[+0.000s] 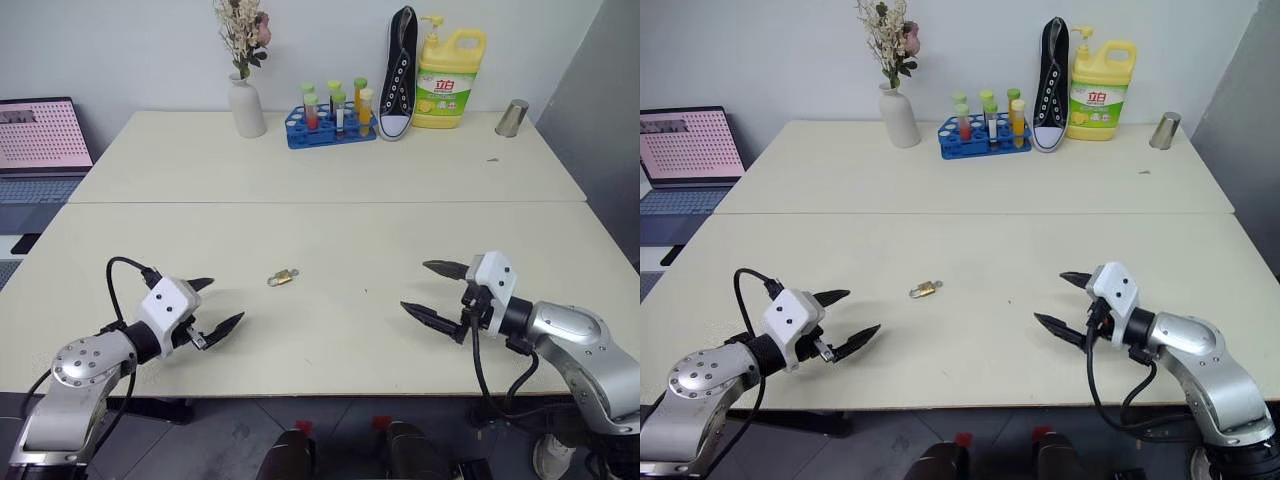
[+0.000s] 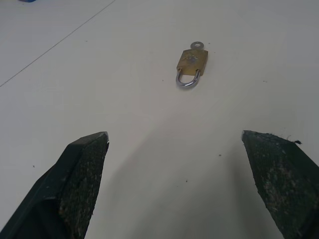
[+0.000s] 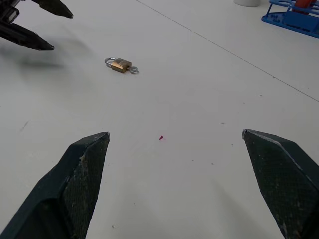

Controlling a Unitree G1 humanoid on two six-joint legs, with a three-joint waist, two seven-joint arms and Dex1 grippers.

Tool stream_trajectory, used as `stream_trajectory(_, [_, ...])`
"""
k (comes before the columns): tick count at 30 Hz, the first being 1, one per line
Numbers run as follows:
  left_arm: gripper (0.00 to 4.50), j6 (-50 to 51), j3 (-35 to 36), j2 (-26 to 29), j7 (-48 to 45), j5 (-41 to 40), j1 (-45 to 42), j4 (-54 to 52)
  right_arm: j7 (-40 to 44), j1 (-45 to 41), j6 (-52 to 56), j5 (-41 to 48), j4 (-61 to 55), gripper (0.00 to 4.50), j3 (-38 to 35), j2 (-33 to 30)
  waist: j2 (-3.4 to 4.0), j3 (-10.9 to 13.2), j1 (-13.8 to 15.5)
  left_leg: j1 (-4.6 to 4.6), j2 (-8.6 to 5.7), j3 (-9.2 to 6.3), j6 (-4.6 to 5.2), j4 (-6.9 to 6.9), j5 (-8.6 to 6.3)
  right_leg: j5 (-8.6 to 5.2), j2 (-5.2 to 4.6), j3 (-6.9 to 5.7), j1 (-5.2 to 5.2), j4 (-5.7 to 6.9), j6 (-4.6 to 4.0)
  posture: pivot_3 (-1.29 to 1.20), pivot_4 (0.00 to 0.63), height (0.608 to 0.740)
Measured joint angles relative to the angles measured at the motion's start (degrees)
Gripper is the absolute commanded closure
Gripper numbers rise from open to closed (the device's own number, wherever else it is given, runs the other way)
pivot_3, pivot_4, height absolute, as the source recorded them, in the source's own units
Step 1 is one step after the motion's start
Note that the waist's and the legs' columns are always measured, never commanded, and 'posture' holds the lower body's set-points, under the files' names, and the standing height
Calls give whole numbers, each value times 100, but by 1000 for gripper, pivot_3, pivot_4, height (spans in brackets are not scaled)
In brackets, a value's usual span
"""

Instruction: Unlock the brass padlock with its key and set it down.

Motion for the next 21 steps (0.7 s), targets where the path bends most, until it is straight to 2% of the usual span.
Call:
stream_trajectory(7, [0, 255, 8, -6, 24, -51, 48, -318, 178, -2, -114, -78, 135, 39, 138, -11, -1, 1, -1, -1, 0, 0, 0, 0, 0, 0, -1, 0, -1, 0, 0, 0, 150, 740])
stream_trajectory(13, [0, 420, 144, -35, 17, -202, -303, -309, 346, 11, -324, -185, 276, 39, 293, -10, -2, 2, -7, -1, -1, 2, -1, 1, 0, 0, -1, 0, -2, 0, 0, 0, 150, 740])
stream_trajectory(18, [0, 532, 132, 74, -670, -545, -470, -36, 343, 11, -25, -158, 257, 39, 314, -11, -3, 2, -1, -3, -1, -1, -1, 2, 0, 0, -1, -4, -3, 1, 0, 0, 150, 740])
stream_trajectory(21, [0, 483, -41, 246, -1054, -498, -984, 492, 332, -132, 595, 216, 68, 39, 319, -16, -2, 2, 0, -4, -1, -3, -1, 3, 0, 0, 1, -7, -3, 2, 0, 0, 150, 740])
